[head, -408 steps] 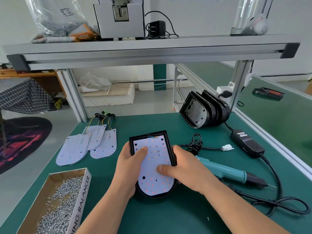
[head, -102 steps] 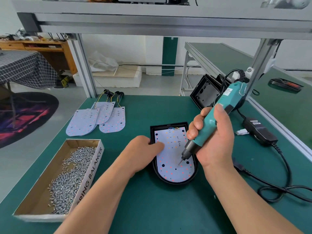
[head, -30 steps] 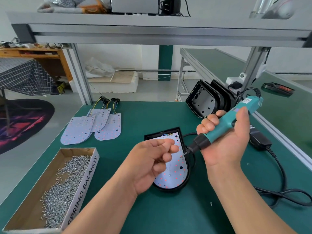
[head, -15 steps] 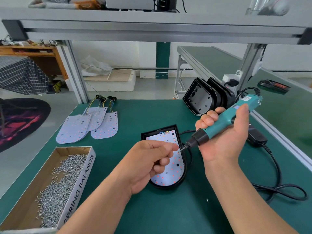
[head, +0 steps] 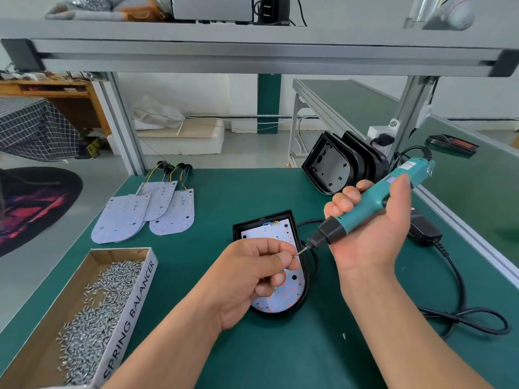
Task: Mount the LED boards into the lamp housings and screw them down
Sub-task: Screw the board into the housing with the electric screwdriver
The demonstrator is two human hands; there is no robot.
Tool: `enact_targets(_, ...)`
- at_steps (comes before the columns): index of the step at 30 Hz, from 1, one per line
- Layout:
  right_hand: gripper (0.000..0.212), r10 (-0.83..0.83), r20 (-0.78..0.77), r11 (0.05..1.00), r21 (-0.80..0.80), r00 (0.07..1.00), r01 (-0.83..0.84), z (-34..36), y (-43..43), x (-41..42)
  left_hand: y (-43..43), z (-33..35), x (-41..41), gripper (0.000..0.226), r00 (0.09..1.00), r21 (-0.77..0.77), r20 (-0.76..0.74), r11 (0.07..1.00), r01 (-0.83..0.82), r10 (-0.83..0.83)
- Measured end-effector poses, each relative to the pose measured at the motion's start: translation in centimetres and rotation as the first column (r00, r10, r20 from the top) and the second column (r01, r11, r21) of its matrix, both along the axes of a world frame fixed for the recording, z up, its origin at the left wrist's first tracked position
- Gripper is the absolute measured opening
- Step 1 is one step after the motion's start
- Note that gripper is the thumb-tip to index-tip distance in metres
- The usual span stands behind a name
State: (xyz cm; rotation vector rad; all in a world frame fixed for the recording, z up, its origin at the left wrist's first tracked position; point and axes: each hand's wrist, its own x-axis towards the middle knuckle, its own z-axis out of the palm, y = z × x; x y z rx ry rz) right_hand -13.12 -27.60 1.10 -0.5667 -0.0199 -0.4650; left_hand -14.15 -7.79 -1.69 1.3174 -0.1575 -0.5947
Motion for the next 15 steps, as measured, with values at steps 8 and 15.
enact_targets(8,0.047,-0.006,-0.003,1.0,-0.003,1.0,0.006,0.12,0.05,-0.1,-0.24,-0.23,0.01,0.02,1.0,-0.016,-0.008,1.0,0.004,-0.005)
enact_targets(15,0.047,-0.004,-0.009,1.0,-0.023,1.0,0.004,0.26,0.5,-0.34,-0.12,-0.06,0.03,0.013,1.0,0.008,0.012,1.0,0.005,-0.005)
